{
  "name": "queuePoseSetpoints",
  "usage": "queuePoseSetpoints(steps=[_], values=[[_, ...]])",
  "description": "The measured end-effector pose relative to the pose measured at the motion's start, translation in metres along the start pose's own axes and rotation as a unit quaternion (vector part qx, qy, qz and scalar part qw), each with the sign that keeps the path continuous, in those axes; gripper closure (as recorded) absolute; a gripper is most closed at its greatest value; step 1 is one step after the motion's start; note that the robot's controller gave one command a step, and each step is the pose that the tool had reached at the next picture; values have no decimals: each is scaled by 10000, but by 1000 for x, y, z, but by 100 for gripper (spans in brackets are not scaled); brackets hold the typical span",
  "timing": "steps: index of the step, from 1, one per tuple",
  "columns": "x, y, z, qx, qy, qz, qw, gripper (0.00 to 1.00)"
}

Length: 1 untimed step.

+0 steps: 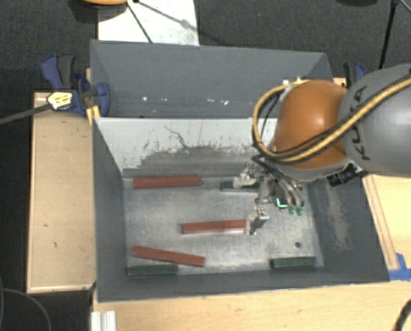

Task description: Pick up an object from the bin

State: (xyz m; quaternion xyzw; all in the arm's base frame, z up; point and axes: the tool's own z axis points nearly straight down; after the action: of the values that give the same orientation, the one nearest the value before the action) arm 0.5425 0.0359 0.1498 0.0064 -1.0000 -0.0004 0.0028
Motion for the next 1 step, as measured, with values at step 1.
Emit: queuePoseSetpoints(steps=[1], values=[[-2, 0, -4, -1, -39, 4, 10000, 0]])
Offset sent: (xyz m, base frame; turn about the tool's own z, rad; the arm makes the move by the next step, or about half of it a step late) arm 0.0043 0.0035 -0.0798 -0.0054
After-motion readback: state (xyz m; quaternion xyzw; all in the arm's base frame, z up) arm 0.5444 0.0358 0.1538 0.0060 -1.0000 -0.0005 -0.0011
